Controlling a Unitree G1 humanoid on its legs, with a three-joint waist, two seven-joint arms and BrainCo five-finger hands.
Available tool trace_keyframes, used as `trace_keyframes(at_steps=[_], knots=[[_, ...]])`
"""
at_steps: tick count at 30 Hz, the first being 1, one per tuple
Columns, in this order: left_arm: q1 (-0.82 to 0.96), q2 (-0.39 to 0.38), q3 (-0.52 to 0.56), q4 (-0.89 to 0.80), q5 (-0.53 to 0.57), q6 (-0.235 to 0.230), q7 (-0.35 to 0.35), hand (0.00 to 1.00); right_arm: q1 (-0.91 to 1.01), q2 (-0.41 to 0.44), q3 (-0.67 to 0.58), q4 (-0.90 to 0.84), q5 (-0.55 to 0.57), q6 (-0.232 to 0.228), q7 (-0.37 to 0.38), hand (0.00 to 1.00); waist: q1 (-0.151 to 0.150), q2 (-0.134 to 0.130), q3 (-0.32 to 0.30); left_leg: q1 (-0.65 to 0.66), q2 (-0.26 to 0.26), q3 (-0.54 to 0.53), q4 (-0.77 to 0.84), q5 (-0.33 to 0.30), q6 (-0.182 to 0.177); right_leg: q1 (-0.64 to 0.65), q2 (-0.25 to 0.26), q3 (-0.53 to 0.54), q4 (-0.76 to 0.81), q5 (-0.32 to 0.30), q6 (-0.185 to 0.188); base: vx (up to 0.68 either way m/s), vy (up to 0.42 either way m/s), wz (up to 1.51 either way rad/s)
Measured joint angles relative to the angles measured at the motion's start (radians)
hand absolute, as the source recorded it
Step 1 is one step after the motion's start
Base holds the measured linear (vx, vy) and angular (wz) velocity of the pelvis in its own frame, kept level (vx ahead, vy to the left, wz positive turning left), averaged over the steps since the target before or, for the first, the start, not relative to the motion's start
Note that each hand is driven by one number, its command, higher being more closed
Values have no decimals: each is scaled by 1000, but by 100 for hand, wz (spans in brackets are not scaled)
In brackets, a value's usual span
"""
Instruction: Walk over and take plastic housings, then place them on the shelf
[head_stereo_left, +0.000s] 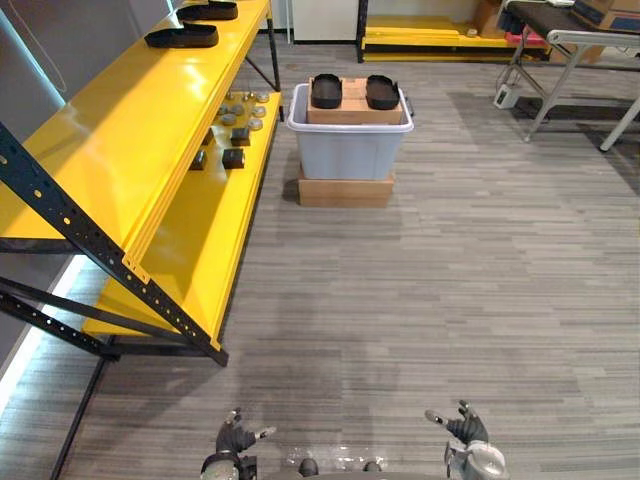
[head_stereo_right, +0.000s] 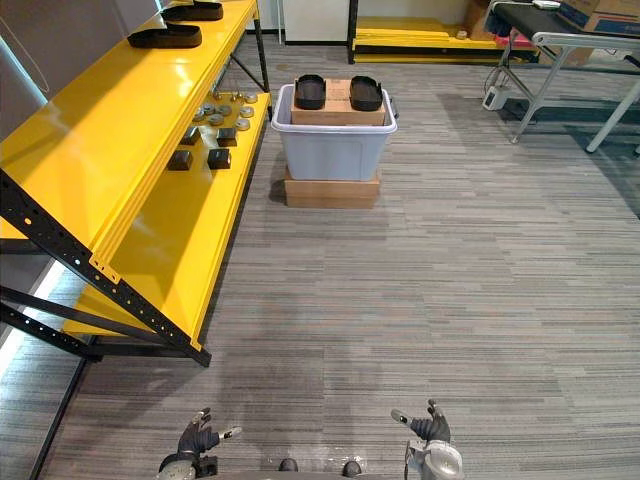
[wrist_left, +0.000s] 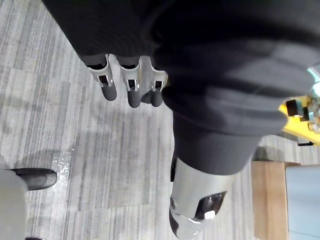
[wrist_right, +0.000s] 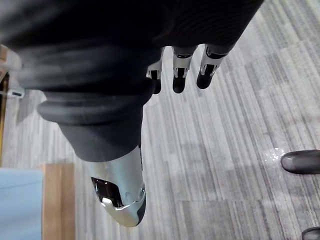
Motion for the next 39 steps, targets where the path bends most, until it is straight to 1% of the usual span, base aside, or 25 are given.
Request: trace_keyframes(at_steps=[5, 8, 17, 21, 24, 26, 29, 30, 31, 32, 33, 34, 36, 37, 38, 39], knots=[[10, 0, 1, -40, 24, 0, -1, 0, 10, -5, 0, -32, -45, 3, 1, 0, -1, 3, 4, 12, 0, -3, 0, -1, -1, 10, -2, -4, 6, -8, 13, -25, -3, 1], [18, 0, 2, -57, 41, -2, -1, 0, 11, -19, 0, -38, -45, 3, 1, 0, -2, 8, 8, 13, 0, -3, 1, -1, -1, 10, -3, -5, 9, -8, 12, -58, 1, 0], [37, 3, 7, -57, 42, 2, 1, 0, 11, -25, -2, -37, -22, 6, 1, 0, -1, 6, 9, 12, -1, -1, -10, 0, 1, -2, -3, -7, 7, -8, 12, -17, 0, 0], [36, 11, 41, -57, 40, 2, 4, 0, 1, -28, -11, -35, -4, 9, -1, 0, -1, 2, 11, 9, -3, -1, -20, 5, 8, -6, -3, -6, 4, -8, 12, 43, 5, -2], [30, 23, 44, -58, 26, 2, 4, 0, -18, -29, -14, -34, -2, 11, -2, 0, -2, -10, 22, 0, -7, 0, -16, 3, 9, -11, -7, -5, 3, -8, 12, 31, 8, -1], [25, 24, 64, -58, 20, 2, 5, 0, -35, -31, -29, -34, 4, 11, -4, 0, -2, -13, 24, -29, -10, 2, 16, -15, 24, -27, -10, -3, 4, -8, 12, 14, 24, -2], [26, 25, 88, -69, 10, 3, 12, 0, -53, -36, -58, -33, 6, 13, -21, 0, 0, -9, 33, -82, -14, 8, 124, -80, 39, -38, -17, 2, 10, -13, 20, 27, 64, -5], [36, 25, 96, -92, 3, 3, 18, 0, -64, -39, -61, -33, 8, 13, -23, 0, 1, -1, 38, -106, -13, 14, 177, -116, 43, -44, -18, 6, 25, -25, 35, 44, 113, -15], [37, 24, 107, -110, -2, 3, 21, 0, -74, -43, -62, -33, 13, 14, -23, 0, 1, 9, 45, -131, -8, 23, 232, -157, 47, -66, -19, 13, 78, -56, 41, 31, 101, -17], [37, 24, 111, -118, -8, 3, 22, 0, -79, -44, -62, -33, 14, 15, -23, 0, 2, 14, 49, -143, -6, 28, 260, -178, 48, -86, -21, 17, 123, -80, 47, 43, 107, -18], [38, 26, 114, -126, -14, 3, 22, 0, -81, -46, -62, -33, 15, 19, -23, 0, 3, 19, 55, -156, -6, 35, 300, -208, 55, -120, -28, 25, 208, -124, 60, 56, 121, -16], [36, 28, 115, -132, -21, 3, 22, 0, -82, -44, -61, -34, 15, 26, -23, 0, 7, 23, 63, -164, -9, 43, 337, -230, 68, -175, -42, 26, 339, -169, 78, 81, 126, -19], [35, 31, 113, -135, -21, 3, 22, 0, -87, -39, -60, -34, 17, 34, -23, 0, 10, 22, 81, -144, -19, 53, 351, -244, 85, -274, -71, 13, 545, -203, 93, 138, 112, -13], [33, 33, 113, -137, -23, 3, 23, 0, -93, -39, -59, -34, 19, 41, -23, 0, 6, 23, 100, -123, -19, 52, 349, -255, 89, -300, -90, -30, 604, -227, 89, 236, 91, -9], [33, 36, 114, -146, -27, 4, 23, 0, -104, -39, -51, -33, 34, 45, -23, 0, 6, 22, 104, -109, -13, 52, 342, -261, 82, -324, -98, -73, 591, -233, 84, 215, 50, -6], [33, 38, 114, -151, -30, 4, 24, 0, -110, -40, -48, -33, 36, 44, -23, 0, 5, 22, 105, -103, -7, 52, 333, -263, 79, -338, -98, -90, 575, -232, 83, 225, 36, -12]])
